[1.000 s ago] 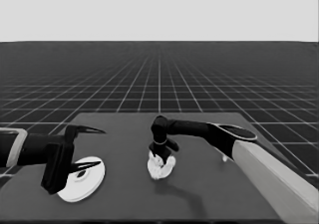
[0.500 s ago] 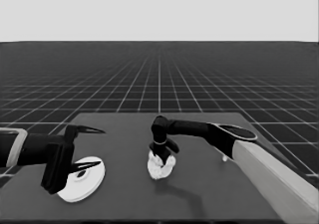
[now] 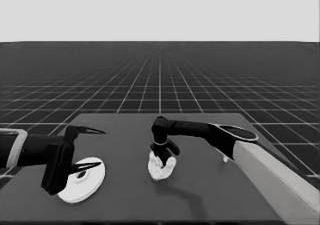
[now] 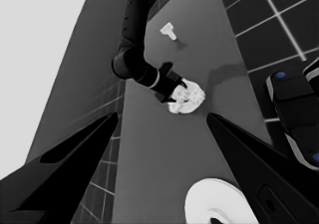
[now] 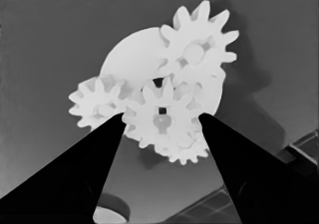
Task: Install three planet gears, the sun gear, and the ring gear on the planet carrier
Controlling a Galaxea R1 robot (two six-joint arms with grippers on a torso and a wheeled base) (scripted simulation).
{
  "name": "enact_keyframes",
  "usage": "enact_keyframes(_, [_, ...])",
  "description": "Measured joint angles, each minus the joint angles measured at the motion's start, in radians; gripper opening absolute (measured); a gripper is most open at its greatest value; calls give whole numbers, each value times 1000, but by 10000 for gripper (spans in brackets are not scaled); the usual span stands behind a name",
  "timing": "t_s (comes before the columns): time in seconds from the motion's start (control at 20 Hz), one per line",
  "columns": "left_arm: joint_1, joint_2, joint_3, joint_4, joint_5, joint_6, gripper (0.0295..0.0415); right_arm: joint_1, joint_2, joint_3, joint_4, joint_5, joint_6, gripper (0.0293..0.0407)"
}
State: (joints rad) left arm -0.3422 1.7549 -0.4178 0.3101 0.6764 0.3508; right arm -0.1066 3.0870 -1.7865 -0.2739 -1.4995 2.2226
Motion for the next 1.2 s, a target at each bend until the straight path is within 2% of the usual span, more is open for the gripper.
enact_keyframes(0.6, [0, 0, 0, 0, 0, 0, 385, 0, 0, 0, 0, 0, 126, 310])
enact_keyframes(0.7, [0, 0, 0, 0, 0, 0, 385, 0, 0, 0, 0, 0, 136, 369])
enact_keyframes(0.75, [0, 0, 0, 0, 0, 0, 385, 0, 0, 0, 0, 0, 138, 380])
enact_keyframes(0.85, [0, 0, 0, 0, 0, 0, 385, 0, 0, 0, 0, 0, 140, 384])
enact_keyframes(1.1, [0, 0, 0, 0, 0, 0, 385, 0, 0, 0, 0, 0, 141, 385])
enact_keyframes(1.15, [0, 0, 0, 0, 0, 0, 385, 49, -9, 39, 43, -27, -252, 393])
enact_keyframes(1.2, [0, 0, 0, 0, 0, 0, 385, 87, -12, 57, 70, -37, -499, 391])
